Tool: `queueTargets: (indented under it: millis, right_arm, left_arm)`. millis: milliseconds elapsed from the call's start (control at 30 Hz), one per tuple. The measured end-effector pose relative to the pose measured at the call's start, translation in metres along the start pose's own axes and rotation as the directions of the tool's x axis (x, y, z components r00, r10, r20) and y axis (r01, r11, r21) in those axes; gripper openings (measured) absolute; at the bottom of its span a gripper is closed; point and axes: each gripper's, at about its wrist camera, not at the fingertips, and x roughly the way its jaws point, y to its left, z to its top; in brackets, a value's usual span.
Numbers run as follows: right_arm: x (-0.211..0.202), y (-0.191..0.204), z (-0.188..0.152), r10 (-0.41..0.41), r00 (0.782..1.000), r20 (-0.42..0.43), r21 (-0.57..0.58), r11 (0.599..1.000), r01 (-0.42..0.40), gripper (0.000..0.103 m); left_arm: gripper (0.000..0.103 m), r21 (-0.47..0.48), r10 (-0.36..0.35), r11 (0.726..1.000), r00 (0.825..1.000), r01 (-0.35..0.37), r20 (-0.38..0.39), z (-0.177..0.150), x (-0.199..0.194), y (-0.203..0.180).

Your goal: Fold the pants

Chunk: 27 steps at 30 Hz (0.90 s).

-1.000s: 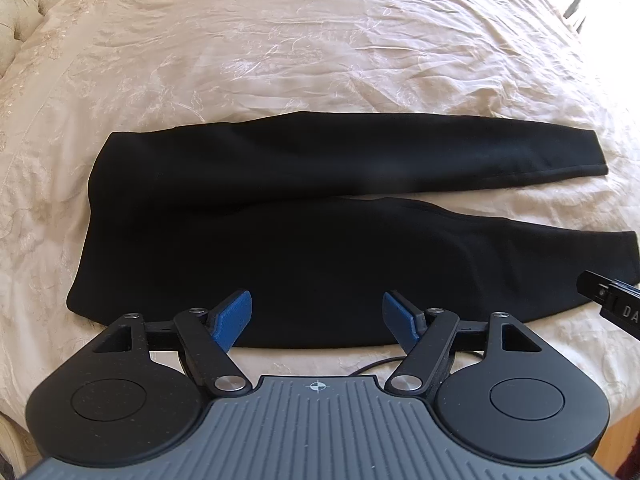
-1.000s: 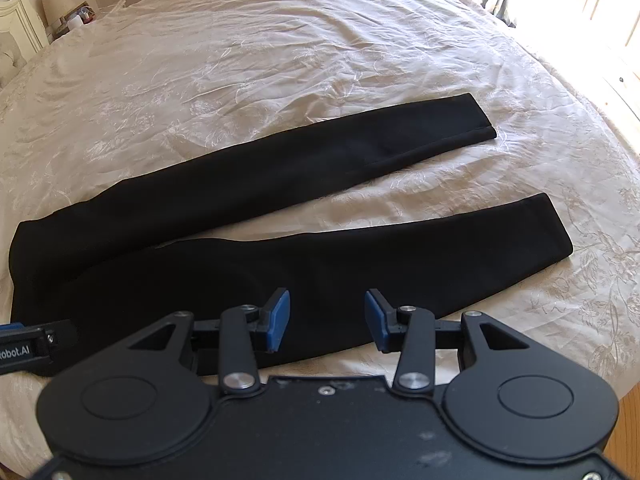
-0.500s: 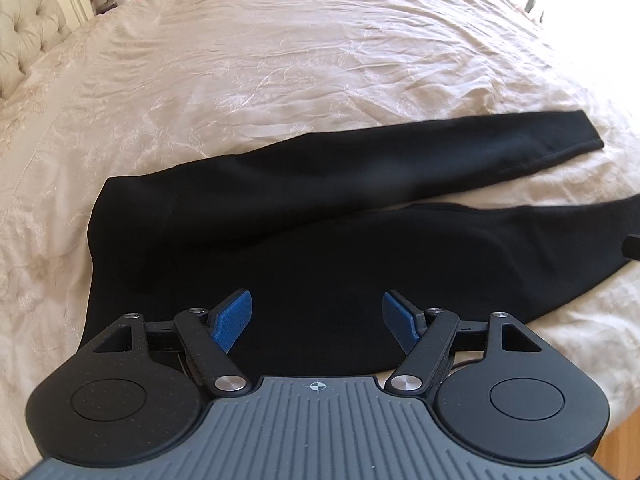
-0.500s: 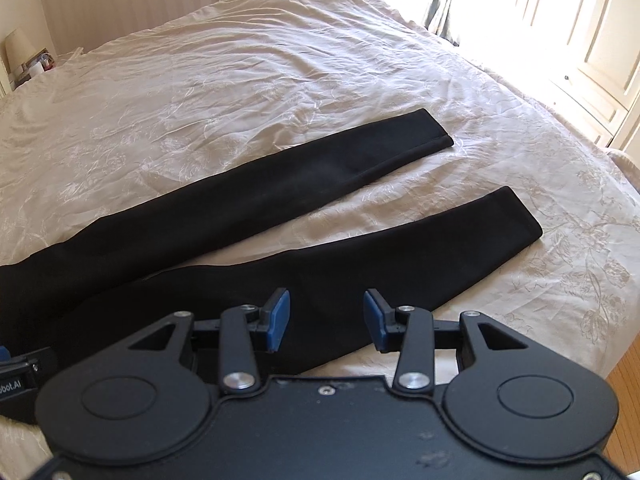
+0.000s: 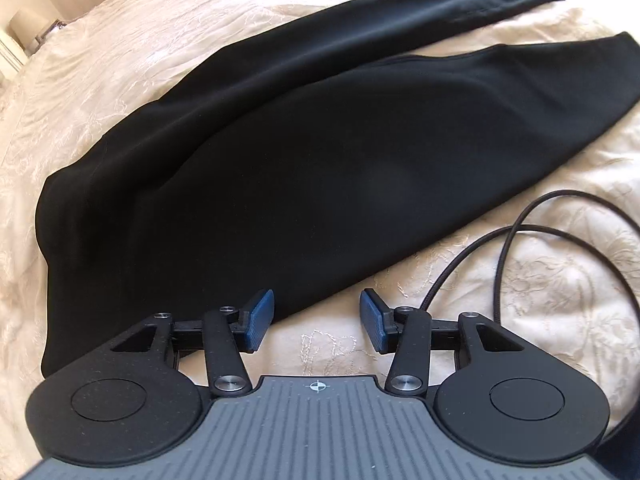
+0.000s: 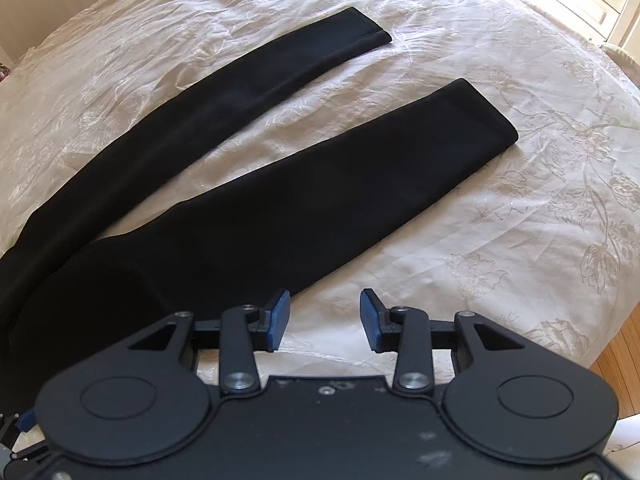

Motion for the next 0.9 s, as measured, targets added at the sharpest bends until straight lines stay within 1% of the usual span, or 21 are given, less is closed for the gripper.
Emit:
queueTargets:
  millis: [67, 133, 200, 267, 300, 333, 367, 433, 467, 567, 733, 800, 833, 867, 900]
  right_arm:
    - [0.009, -0.014, 0.009, 0.016, 1.000, 0.001, -0.002, 1.000, -0.016, 0.040]
    - [0.016, -0.027, 0.017, 0.029, 1.000, 0.006, 0.004, 1.000, -0.029, 0.040]
    - [0.022, -0.043, 0.025, 0.038, 0.999, -0.001, 0.038, 0.999, -0.038, 0.040]
    - [0.031, -0.059, 0.033, 0.045, 0.999, -0.007, 0.082, 0.996, -0.044, 0.042]
    - [0.035, -0.067, 0.037, 0.046, 0.999, -0.011, 0.103, 0.994, -0.045, 0.042]
    - [0.039, -0.074, 0.041, 0.048, 0.999, -0.013, 0.124, 0.991, -0.046, 0.043]
    - [0.044, -0.085, 0.046, 0.055, 0.998, -0.013, 0.145, 0.988, -0.053, 0.044]
    - [0.054, -0.099, 0.054, 0.072, 0.997, -0.020, 0.183, 0.981, -0.068, 0.044]
    - [0.059, -0.106, 0.057, 0.085, 0.996, -0.027, 0.203, 0.976, -0.077, 0.044]
    - [0.073, -0.121, 0.066, 0.122, 0.991, -0.046, 0.251, 0.962, -0.107, 0.044]
    - [0.092, -0.131, 0.076, 0.204, 0.977, -0.059, 0.302, 0.937, -0.177, 0.046]
    - [0.096, -0.131, 0.081, 0.240, 0.969, -0.056, 0.313, 0.926, -0.212, 0.042]
    - [0.096, -0.131, 0.083, 0.255, 0.966, -0.048, 0.317, 0.921, -0.227, 0.036]
    - [0.096, -0.130, 0.086, 0.267, 0.963, -0.041, 0.314, 0.918, -0.241, 0.012]
    - [0.095, -0.129, 0.088, 0.276, 0.960, -0.039, 0.309, 0.917, -0.251, 0.004]
  left_arm:
    - [0.047, 0.011, 0.028, 1.000, 1.000, -0.028, -0.008, 0.002, 0.007, -0.004]
    - [0.047, 0.035, 0.057, 0.998, 0.998, -0.058, 0.011, 0.006, 0.011, -0.009]
    - [0.046, 0.073, 0.090, 0.993, 0.996, -0.092, 0.019, 0.011, 0.014, -0.018]
    - [0.039, 0.092, 0.101, 0.990, 0.995, -0.103, 0.022, 0.018, 0.017, -0.024]
    - [0.031, 0.093, 0.098, 0.991, 0.995, -0.099, 0.016, 0.020, 0.017, -0.025]
    - [0.026, 0.092, 0.101, 0.991, 0.995, -0.101, 0.010, 0.023, 0.018, -0.027]
    - [0.024, 0.091, 0.109, 0.990, 0.994, -0.109, 0.006, 0.025, 0.019, -0.029]
    - [0.018, 0.084, 0.129, 0.988, 0.992, -0.128, -0.001, 0.027, 0.020, -0.033]
    - [0.016, 0.078, 0.134, 0.988, 0.991, -0.133, -0.007, 0.028, 0.020, -0.034]
    - [0.016, 0.040, 0.157, 0.987, 0.987, -0.156, -0.022, 0.029, 0.018, -0.036]
    - [0.016, -0.045, 0.140, 0.989, 0.990, -0.141, -0.031, 0.033, 0.010, -0.027]
    - [0.015, -0.068, 0.127, 0.989, 0.991, -0.129, -0.029, 0.032, 0.007, -0.020]
    - [0.015, -0.080, 0.126, 0.989, 0.992, -0.127, -0.019, 0.034, 0.005, -0.018]
    - [0.015, -0.092, 0.126, 0.988, 0.992, -0.127, -0.008, 0.032, 0.002, -0.009]
    - [0.015, -0.105, 0.128, 0.986, 0.992, -0.127, 0.003, 0.031, -0.001, 0.001]
